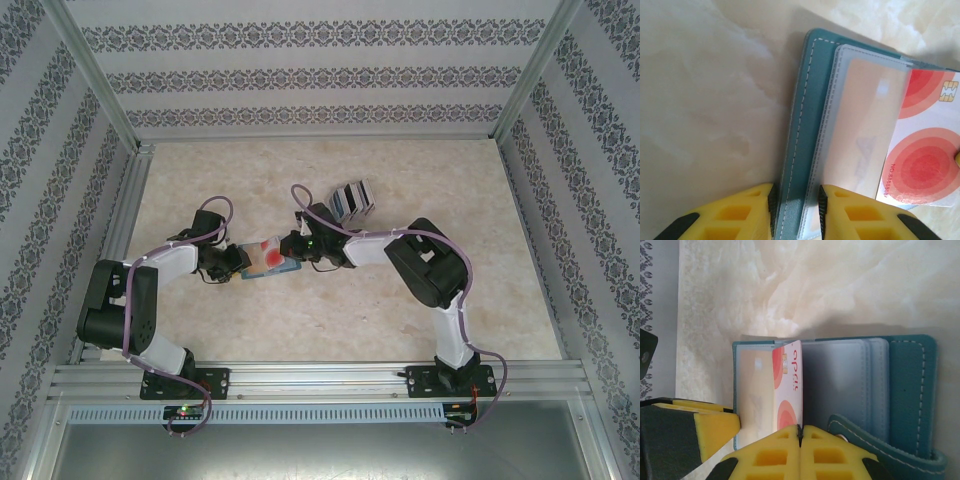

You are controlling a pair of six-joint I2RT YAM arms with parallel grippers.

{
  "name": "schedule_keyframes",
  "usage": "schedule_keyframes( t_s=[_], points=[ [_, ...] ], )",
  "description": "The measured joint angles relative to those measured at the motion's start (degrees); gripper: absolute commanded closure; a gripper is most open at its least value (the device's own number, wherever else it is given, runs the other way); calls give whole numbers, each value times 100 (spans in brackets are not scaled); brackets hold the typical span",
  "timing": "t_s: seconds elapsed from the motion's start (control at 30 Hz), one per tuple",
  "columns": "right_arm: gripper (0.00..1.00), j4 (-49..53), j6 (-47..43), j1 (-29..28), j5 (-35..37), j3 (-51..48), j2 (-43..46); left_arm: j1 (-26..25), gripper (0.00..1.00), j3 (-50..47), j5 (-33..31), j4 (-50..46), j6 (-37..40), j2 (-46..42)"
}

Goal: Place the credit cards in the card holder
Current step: Insert the credit card into the card slot.

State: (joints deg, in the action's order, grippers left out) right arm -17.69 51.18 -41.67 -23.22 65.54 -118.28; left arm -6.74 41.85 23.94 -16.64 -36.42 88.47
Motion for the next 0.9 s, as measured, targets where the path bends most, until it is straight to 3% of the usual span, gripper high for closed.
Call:
schedule_keyframes(
  t_s=[0.5,0.9],
  points=[
    [92,4,-55,-343,595,181,-50,-4,70,0,0,15,0,35],
    [93,131,-205,-358,496,238,-66,-4,70,125,-2,-122,66,127]
  ],
)
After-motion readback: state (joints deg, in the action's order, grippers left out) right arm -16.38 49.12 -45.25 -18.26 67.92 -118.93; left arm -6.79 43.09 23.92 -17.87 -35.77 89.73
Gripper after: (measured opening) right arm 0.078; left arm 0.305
